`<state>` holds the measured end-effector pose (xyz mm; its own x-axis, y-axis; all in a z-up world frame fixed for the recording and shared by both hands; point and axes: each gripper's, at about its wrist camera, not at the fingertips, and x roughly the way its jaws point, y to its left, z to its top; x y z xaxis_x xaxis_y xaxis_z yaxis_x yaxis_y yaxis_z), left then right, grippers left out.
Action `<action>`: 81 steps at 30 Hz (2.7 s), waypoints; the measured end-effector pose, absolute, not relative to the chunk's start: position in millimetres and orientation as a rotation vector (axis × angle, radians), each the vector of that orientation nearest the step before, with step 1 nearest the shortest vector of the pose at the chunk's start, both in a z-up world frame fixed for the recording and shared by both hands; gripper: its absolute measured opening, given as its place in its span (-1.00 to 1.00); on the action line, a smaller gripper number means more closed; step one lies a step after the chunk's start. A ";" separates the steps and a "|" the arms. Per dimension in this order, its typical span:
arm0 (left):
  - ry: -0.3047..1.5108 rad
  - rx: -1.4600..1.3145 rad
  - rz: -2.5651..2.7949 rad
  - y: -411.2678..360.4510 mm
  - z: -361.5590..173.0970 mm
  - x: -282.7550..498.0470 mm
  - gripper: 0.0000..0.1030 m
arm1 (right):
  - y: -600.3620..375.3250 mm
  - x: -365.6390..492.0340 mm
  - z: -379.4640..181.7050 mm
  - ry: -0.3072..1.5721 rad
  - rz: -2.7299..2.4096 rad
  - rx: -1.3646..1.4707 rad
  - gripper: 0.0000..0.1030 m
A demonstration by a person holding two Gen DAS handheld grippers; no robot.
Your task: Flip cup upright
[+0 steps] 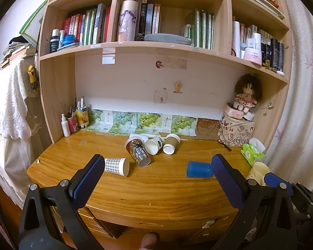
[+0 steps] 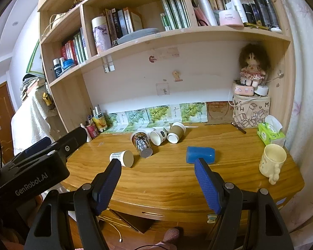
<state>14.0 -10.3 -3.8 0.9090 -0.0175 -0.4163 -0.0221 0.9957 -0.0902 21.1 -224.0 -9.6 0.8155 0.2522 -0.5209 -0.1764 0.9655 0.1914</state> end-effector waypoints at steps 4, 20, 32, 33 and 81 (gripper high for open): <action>0.448 -0.103 0.002 -10.2 -8.0 32.9 0.98 | -225.9 37.1 -15.3 0.588 0.225 0.140 0.43; 0.600 -0.097 -0.006 -17.1 -30.5 146.8 0.98 | -232.7 145.2 -48.0 0.729 0.233 0.177 0.43; 0.745 -0.058 -0.060 -28.9 -45.3 241.4 0.98 | -238.9 233.5 -73.0 0.862 0.195 0.237 0.43; 0.756 -0.055 -0.063 -29.4 -46.4 248.9 0.98 | -239.8 241.3 -75.1 0.875 0.190 0.241 0.43; 1.404 -0.006 -0.140 -92.6 -216.2 473.8 0.96 | -264.2 387.7 -213.9 1.215 0.017 0.387 0.43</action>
